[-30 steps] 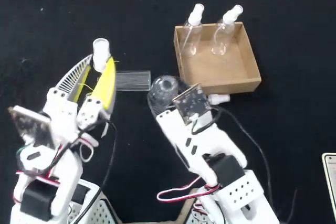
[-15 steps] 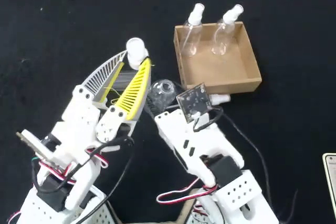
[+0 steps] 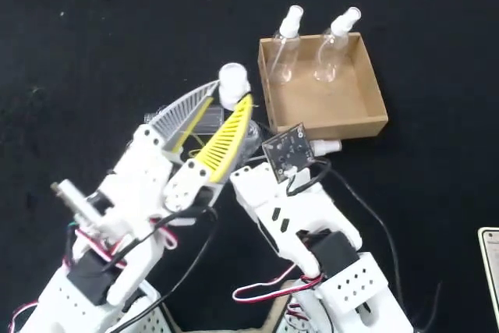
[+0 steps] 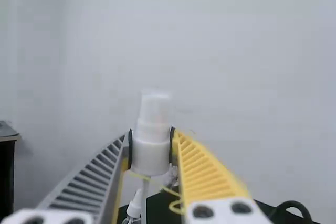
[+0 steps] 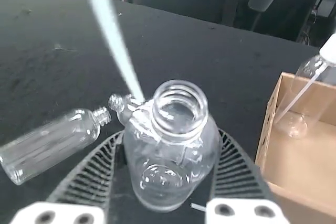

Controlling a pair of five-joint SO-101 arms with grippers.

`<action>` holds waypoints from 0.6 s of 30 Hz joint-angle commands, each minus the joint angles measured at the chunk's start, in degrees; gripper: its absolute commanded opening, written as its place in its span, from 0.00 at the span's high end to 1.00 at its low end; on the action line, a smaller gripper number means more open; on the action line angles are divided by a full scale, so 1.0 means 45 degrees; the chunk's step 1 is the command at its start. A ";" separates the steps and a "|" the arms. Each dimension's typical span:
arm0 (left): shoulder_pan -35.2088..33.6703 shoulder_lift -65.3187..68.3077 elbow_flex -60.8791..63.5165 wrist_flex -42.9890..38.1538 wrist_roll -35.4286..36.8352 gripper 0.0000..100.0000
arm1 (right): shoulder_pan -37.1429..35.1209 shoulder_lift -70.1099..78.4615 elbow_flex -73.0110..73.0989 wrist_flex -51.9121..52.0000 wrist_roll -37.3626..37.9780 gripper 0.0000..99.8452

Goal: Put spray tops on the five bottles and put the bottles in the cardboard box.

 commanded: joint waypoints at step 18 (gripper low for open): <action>-0.0440 0.0332 -0.1045 -0.0215 0.3419 0.95 | -0.0117 -0.0244 -0.0752 0.0821 0.0508 0.89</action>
